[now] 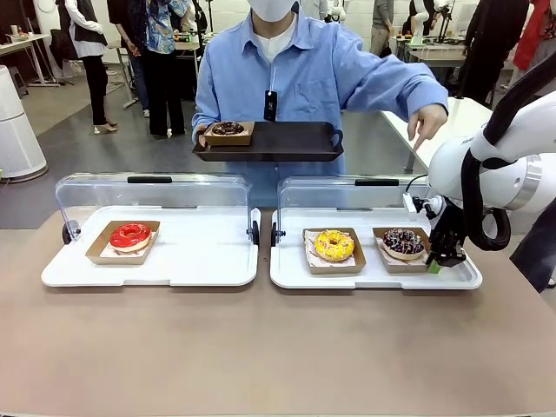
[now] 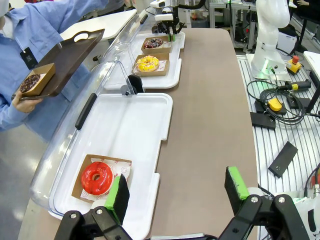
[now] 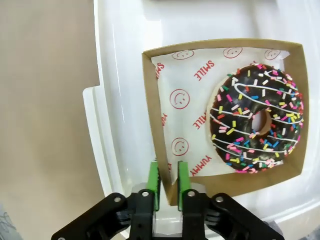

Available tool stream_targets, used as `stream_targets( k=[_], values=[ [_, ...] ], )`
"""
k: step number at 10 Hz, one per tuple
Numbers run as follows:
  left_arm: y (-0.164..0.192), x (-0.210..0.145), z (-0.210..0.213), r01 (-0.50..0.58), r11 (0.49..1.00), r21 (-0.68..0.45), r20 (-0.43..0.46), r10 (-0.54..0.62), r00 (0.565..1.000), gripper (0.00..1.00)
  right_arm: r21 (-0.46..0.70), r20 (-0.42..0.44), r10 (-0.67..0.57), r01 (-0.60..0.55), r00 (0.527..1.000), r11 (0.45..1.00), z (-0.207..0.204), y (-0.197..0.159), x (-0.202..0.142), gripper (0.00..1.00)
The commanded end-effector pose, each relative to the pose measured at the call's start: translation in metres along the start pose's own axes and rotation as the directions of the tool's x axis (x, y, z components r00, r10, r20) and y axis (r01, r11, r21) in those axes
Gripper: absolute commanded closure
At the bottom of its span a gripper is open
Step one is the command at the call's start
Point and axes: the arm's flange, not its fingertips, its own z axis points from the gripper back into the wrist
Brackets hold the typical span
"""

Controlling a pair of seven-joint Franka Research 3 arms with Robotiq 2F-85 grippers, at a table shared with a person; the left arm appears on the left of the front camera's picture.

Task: Provide the desired donut to the person.
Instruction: Pick up and lift the Paper togo box containing the Donut pointed at by the person.

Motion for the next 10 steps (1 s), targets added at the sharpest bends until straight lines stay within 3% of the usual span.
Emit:
stream_targets(
  k=[1,6,10],
  values=[
    [-0.001,0.000,0.001,-0.001,1.000,-0.001,0.017,0.001,1.000,0.00,0.010,-0.003,0.006,-0.006,1.000,1.000,-0.003,-0.002,-0.002,1.00],
    [-0.001,0.000,0.001,-0.001,1.000,-0.001,0.017,0.001,1.000,0.00,0.006,0.010,0.043,-0.043,0.999,0.999,0.008,0.005,0.002,1.00],
    [-0.001,0.000,0.001,-0.001,1.000,-0.001,0.017,0.001,1.000,0.00,0.107,-0.086,0.125,-0.116,0.988,0.987,0.085,0.043,0.030,1.00]
  ],
)
